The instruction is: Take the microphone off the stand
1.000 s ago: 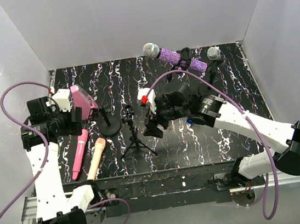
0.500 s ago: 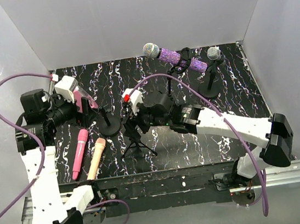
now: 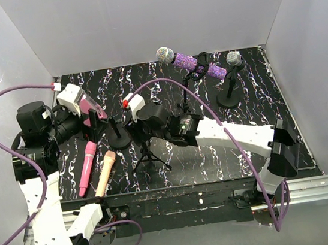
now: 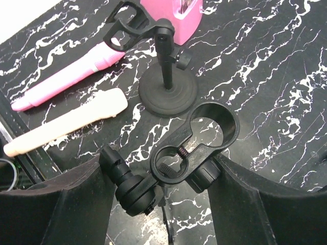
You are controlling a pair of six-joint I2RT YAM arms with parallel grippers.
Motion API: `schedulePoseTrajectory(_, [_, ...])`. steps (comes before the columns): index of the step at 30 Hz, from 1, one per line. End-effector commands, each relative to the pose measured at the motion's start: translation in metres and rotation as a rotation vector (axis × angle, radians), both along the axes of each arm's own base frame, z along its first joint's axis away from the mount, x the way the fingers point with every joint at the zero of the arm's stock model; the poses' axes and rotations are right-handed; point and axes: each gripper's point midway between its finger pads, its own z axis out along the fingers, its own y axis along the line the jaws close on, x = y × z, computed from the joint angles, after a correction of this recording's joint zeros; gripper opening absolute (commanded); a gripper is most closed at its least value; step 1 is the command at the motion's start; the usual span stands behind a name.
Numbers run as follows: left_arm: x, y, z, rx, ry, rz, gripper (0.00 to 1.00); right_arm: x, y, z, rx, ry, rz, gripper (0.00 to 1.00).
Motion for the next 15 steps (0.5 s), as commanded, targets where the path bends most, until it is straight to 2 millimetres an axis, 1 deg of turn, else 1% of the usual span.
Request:
schedulePoseTrajectory(1, [-0.003, -0.004, -0.004, 0.035, -0.024, -0.049, 0.78, 0.006, -0.011, 0.023, -0.02, -0.083, 0.064, 0.36])
schedulePoseTrajectory(2, [-0.003, -0.004, -0.009, 0.046, -0.021, -0.064, 0.78, 0.007, -0.015, 0.026, -0.008, -0.082, 0.102, 0.34])
schedulePoseTrajectory(6, [-0.005, -0.01, -0.026, 0.071, -0.016, -0.15, 0.78, 0.002, -0.029, 0.032, 0.074, -0.002, 0.318, 0.35])
schedulePoseTrajectory(7, [-0.006, -0.015, -0.031, 0.062, -0.012, -0.189, 0.78, -0.002, -0.033, 0.035, 0.09, 0.005, 0.412, 0.35])
schedulePoseTrajectory(8, [-0.007, -0.017, -0.033, 0.064, -0.018, -0.216, 0.78, -0.009, -0.036, 0.037, 0.107, 0.027, 0.503, 0.33])
schedulePoseTrajectory(9, [-0.008, -0.022, -0.038, 0.055, -0.012, -0.256, 0.78, -0.01, -0.041, 0.04, 0.114, 0.02, 0.566, 0.31])
schedulePoseTrajectory(11, [-0.012, -0.033, -0.043, 0.029, -0.026, -0.354, 0.78, -0.02, -0.05, 0.047, 0.118, -0.019, 0.709, 0.3])
schedulePoseTrajectory(13, [-0.02, -0.045, -0.051, 0.0, -0.039, -0.482, 0.77, -0.036, -0.056, 0.051, 0.093, -0.088, 0.872, 0.3])
schedulePoseTrajectory(15, [-0.026, -0.056, -0.062, -0.021, -0.077, -0.619, 0.77, -0.048, -0.061, 0.053, 0.069, -0.156, 1.003, 0.3])
